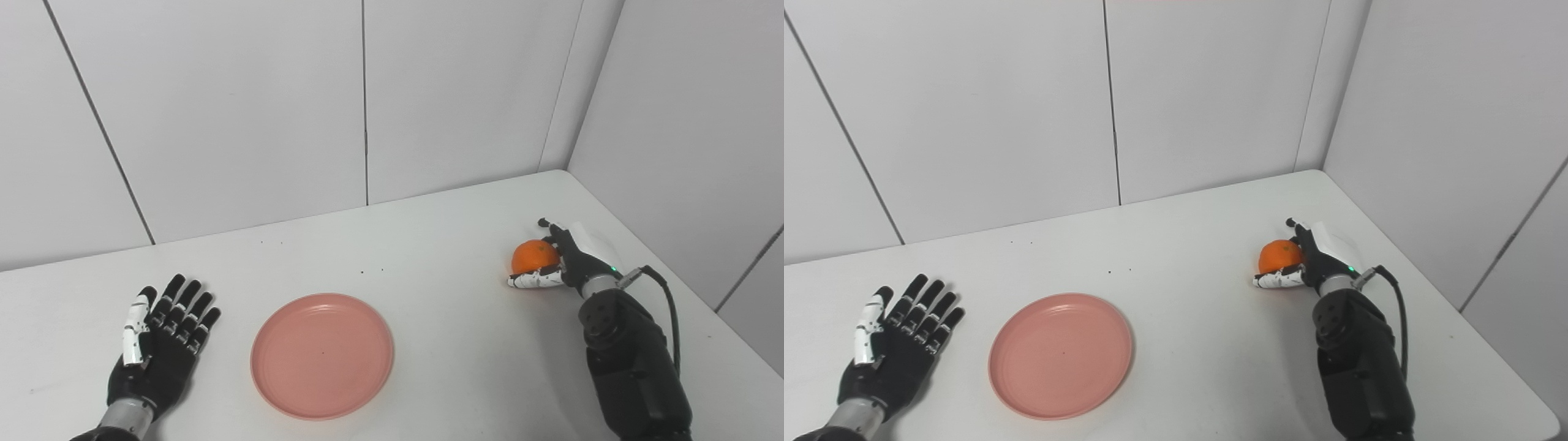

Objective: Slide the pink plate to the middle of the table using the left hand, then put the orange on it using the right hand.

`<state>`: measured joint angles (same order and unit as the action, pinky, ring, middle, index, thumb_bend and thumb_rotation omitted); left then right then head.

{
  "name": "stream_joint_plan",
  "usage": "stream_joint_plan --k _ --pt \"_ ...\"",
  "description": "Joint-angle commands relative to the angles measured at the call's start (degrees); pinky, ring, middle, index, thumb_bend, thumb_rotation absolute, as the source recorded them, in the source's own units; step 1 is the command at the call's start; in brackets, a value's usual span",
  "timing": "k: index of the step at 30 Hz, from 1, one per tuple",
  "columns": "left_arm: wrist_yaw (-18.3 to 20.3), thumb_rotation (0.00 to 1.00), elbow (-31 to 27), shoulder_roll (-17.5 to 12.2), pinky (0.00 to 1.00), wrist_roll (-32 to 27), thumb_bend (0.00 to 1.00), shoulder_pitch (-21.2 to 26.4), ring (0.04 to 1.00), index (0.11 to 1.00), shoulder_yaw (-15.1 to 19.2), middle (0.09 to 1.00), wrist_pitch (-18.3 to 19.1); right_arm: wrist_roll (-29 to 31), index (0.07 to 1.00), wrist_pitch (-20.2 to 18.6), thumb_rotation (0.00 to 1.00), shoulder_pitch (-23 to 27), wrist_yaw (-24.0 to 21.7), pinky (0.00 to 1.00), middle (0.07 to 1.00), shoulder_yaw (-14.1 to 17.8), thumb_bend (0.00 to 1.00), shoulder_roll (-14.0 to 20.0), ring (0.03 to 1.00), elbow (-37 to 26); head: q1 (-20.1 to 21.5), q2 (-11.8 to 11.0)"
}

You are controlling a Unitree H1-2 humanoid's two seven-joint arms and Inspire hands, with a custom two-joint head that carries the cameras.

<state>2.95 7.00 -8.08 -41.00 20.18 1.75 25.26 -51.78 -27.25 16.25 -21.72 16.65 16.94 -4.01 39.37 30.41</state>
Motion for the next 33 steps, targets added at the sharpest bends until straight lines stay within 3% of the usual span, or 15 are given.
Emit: stream_joint_plan --k 1,8,9,11,15,20,26,33 --pt "-0.2 1.0 0.8 -0.5 1.0 0.8 0.29 -0.4 0.992 0.991 0.2 0.994 1.6 0.1 0.808 0.3 0.24 1.8 2.2 0.7 0.819 0.1 0.91 1.2 0.782 -0.2 -0.1 0.0" --pt "0.3 1.0 1.0 -0.4 1.0 0.9 0.29 -0.4 0.992 0.992 0.4 0.995 1.6 0.2 0.594 0.4 0.17 1.5 6.0 0.52 0.604 -2.6 0.81 3.2 0.558 1.6 -0.5 0.2" --pt "0.6 1.0 1.1 -0.4 1.0 1.0 0.29 -0.4 0.993 0.993 0.5 0.996 1.6 0.3 0.537 0.4 0.15 1.5 6.2 0.47 0.564 -2.9 0.67 3.4 0.513 1.8 -0.5 0.2" --pt "0.9 1.0 1.2 -0.3 1.0 1.1 0.29 -0.3 0.994 0.993 0.6 0.996 1.6 0.7 0.502 0.4 0.15 1.4 6.5 0.42 0.525 -3.4 0.57 3.8 0.469 2.0 -0.5 0.2" --pt "1.2 1.0 1.6 -0.2 1.0 1.4 0.29 -0.3 0.994 0.993 0.8 0.995 1.6 1.3 0.486 0.4 0.14 1.3 7.3 0.32 0.439 -4.1 0.52 4.2 0.366 2.1 -0.5 0.2" --pt "2.3 1.0 1.5 0.1 1.0 2.1 0.29 -0.4 0.994 0.992 1.2 0.996 1.6 2.3 0.485 0.4 0.14 1.4 9.1 0.29 0.45 -2.8 0.52 3.3 0.363 -0.2 -1.1 0.4" --pt "2.7 1.0 1.2 0.8 1.0 2.0 0.29 -0.6 0.995 0.999 1.6 1.0 1.6 2.9 0.485 0.3 0.13 1.2 10.3 0.34 0.49 -2.0 0.52 2.5 0.419 -6.2 -2.5 0.6" --pt "3.0 1.0 1.3 1.6 1.0 3.6 0.3 -0.8 0.984 0.976 1.8 0.984 1.4 2.2 0.485 0.4 0.13 2.3 10.2 0.34 0.486 -3.5 0.52 2.1 0.419 -13.0 -3.7 0.8"
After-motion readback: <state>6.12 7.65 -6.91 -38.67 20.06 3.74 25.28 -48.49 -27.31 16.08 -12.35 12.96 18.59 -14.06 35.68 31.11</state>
